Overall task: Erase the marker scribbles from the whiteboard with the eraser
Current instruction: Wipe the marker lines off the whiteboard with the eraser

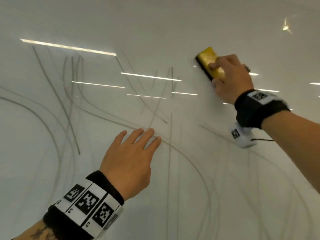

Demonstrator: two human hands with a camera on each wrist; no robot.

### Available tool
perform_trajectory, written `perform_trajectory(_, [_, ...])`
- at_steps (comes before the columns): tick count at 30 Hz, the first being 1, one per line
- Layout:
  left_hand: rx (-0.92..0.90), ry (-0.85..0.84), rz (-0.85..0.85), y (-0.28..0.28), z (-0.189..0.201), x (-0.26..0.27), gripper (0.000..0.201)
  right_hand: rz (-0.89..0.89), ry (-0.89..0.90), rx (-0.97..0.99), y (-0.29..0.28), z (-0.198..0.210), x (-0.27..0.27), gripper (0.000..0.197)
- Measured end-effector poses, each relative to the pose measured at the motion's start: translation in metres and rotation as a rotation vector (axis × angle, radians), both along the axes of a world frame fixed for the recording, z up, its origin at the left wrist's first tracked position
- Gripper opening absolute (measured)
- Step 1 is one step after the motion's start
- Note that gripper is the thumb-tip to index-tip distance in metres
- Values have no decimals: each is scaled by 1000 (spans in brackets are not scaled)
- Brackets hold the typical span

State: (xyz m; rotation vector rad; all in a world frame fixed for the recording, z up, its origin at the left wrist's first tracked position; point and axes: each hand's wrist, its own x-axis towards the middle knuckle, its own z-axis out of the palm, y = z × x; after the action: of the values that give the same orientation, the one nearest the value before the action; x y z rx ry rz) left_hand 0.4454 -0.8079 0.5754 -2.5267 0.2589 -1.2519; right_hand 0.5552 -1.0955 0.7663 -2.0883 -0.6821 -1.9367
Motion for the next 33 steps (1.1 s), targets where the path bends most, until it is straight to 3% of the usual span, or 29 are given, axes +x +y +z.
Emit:
perform_trajectory(1, [-6,4,-1,1,0,0,76,6,41,99,5,8,-1,40])
perform_trajectory(3, [-22,13,-3,1,1,-1,75,-8,32,97,33,-9,-8,41])
perform_trajectory(7, [-8,22,-36,1,1,-1,75,124,-59,-366,77,-99,-15,47])
perform_trajectory(9, [25,27,-17,1,1,-3,76,98,-87,-518,69,-95,-16,49])
perform_trajectory(11, [44,15,-9,1,-1,-2,78,38,-87,-439,53,-55,-11,50])
perform_trajectory(13, [32,8,-21,2,-3,-1,79,12,-31,-129,34,-5,-7,42])
perform_trajectory(15, [19,0,-28,2,-4,-1,79,8,34,84,33,14,-10,36])
perform_trajectory(17, [-1,-2,-33,3,-5,1,78,-2,14,18,60,-11,-17,37])
perform_trajectory(21, [-43,-9,-104,8,-5,-4,70,145,-70,-462,102,-99,-21,42])
perform_trajectory(23, [-5,-27,-94,16,-5,-10,64,156,-85,-567,95,-90,-22,42])
perform_trajectory(25, [11,-78,-67,32,-5,-18,62,131,-104,-525,85,-54,-20,42])
perform_trajectory(29, [-66,-185,46,72,-3,-37,63,97,6,-69,74,15,-20,39])
perform_trajectory(31, [-104,-192,110,93,-3,-43,67,71,15,-13,95,3,-24,39])
perform_trajectory(33, [-110,-148,173,110,-4,-45,74,123,-30,-169,124,-39,-28,45])
